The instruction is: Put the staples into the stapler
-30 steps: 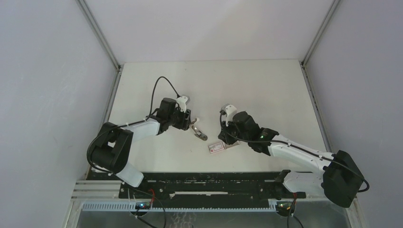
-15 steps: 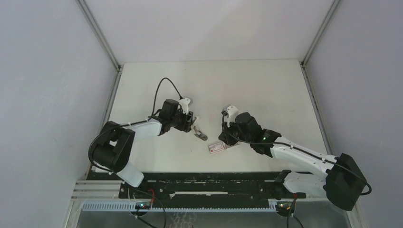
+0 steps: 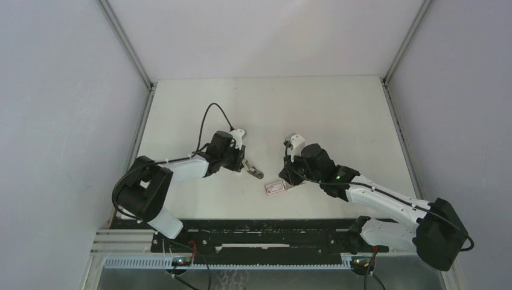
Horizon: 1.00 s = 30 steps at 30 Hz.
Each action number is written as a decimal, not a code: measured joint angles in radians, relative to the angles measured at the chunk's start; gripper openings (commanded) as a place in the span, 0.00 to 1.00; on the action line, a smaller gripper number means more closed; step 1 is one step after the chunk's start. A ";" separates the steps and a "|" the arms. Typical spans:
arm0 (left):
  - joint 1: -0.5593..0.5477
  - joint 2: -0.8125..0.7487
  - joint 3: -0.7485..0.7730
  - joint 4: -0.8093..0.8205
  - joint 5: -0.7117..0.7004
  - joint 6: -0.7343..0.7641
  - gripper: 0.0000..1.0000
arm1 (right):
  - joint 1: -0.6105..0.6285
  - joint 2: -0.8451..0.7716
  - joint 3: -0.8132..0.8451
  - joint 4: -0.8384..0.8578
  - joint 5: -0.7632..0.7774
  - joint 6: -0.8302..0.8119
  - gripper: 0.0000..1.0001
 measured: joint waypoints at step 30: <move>-0.550 -0.221 -0.307 0.136 -0.587 -1.042 0.46 | -0.002 -0.031 -0.020 0.001 0.023 0.016 0.14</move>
